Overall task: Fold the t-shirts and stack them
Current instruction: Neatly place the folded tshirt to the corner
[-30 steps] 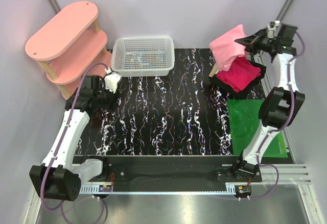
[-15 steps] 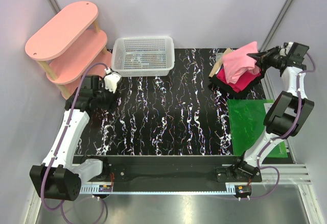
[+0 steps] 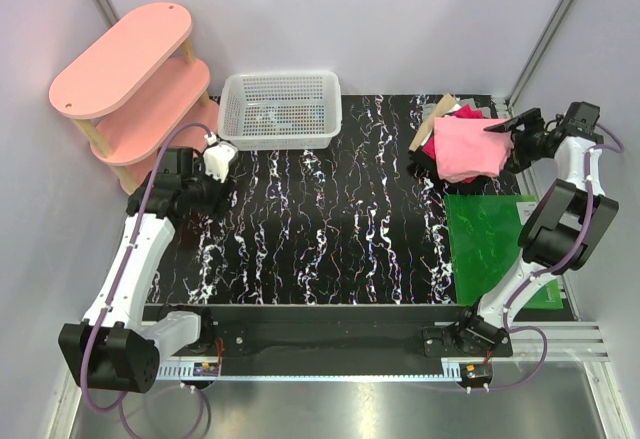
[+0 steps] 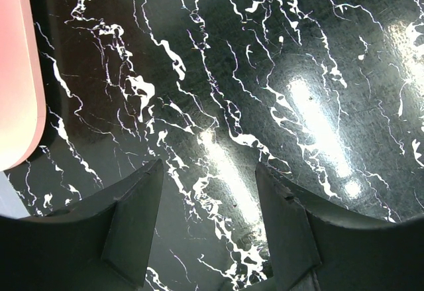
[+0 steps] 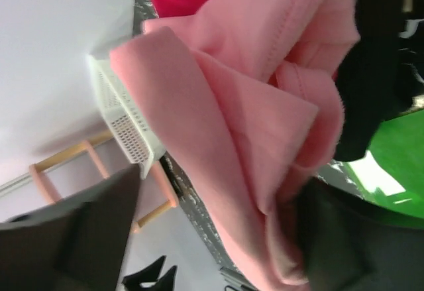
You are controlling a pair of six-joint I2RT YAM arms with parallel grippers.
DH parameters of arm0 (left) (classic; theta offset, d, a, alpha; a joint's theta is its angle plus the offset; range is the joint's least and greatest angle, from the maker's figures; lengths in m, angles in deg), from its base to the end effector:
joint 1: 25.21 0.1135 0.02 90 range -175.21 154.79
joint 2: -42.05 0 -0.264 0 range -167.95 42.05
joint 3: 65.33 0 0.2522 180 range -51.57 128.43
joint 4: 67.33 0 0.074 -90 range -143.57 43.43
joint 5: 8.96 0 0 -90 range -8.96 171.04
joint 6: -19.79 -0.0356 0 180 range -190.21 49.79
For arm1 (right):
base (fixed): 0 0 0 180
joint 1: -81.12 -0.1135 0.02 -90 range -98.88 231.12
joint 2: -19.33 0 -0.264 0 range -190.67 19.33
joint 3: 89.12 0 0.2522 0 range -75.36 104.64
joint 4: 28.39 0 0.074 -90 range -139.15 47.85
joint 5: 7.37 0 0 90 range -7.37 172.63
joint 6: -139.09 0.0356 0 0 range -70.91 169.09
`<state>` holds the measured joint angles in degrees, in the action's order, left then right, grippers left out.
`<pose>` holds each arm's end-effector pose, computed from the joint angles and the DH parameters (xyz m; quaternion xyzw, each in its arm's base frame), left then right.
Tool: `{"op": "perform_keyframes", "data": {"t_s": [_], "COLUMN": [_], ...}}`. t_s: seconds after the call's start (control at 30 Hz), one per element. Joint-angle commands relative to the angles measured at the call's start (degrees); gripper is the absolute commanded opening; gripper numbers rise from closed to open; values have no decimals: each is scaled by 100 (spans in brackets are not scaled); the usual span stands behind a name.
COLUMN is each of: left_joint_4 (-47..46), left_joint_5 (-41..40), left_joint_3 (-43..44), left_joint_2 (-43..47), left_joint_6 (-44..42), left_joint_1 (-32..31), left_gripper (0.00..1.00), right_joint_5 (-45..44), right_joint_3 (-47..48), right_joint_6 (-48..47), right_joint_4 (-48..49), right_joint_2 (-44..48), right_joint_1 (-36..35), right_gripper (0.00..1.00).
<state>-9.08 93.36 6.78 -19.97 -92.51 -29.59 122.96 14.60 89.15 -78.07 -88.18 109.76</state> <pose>0.2158 -0.0241 0.3098 0.2516 0.8948 -0.0437 0.3663 0.3720 -0.1769 0.2673 0.4138 0.7969 0.3550 0.2602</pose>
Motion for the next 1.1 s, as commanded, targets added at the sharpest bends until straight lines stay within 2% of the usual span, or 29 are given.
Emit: {"op": "perform_keyframes", "data": {"t_s": [0.0,0.13,0.3,0.33,0.47,0.57,0.67,0.7,0.73,0.9,1.07], "left_joint_4": [-151,-142,-125,-125,-125,-125,-125,-125,-125,-98,-72], "left_joint_5": [254,228,183,166,148,175,183,183,183,131,52], "left_joint_3": [194,151,107,115,142,186,238,265,282,309,265], "left_joint_2": [-38,-21,14,14,-29,-82,-126,-152,-153,-118,-74], "left_joint_6": [7,-2,-2,7,33,68,103,121,112,121,68], "left_joint_1": [25,25,25,25,25,34,25,34,25,34,34], "left_gripper": [63,63,63,63,63,63,63,63,63,64,64], "right_joint_5": [-614,-1212,-1405,-1667,-2468,-2584,-1340,-587,-327,254,361], "right_joint_3": [-206,-49,1154,1435,1894,1868,1456,1342,1080,251,759], "right_joint_6": [-331,-201,64,64,-252,-507,-455,-385,-358,11,37], "right_joint_4": [-635,-714,-1187,-1259,-1540,-1664,-1339,-1199,-1111,-109,-82], "right_joint_2": [545,1125,1284,1311,1469,1486,1269,1119,978,284,-830], "right_joint_1": [-8,-8,-25,-52,-315,-561,-737,-746,-746,-755,-755], "right_gripper": [100,100,100,100,100,100,99,100,100,100,100]}}
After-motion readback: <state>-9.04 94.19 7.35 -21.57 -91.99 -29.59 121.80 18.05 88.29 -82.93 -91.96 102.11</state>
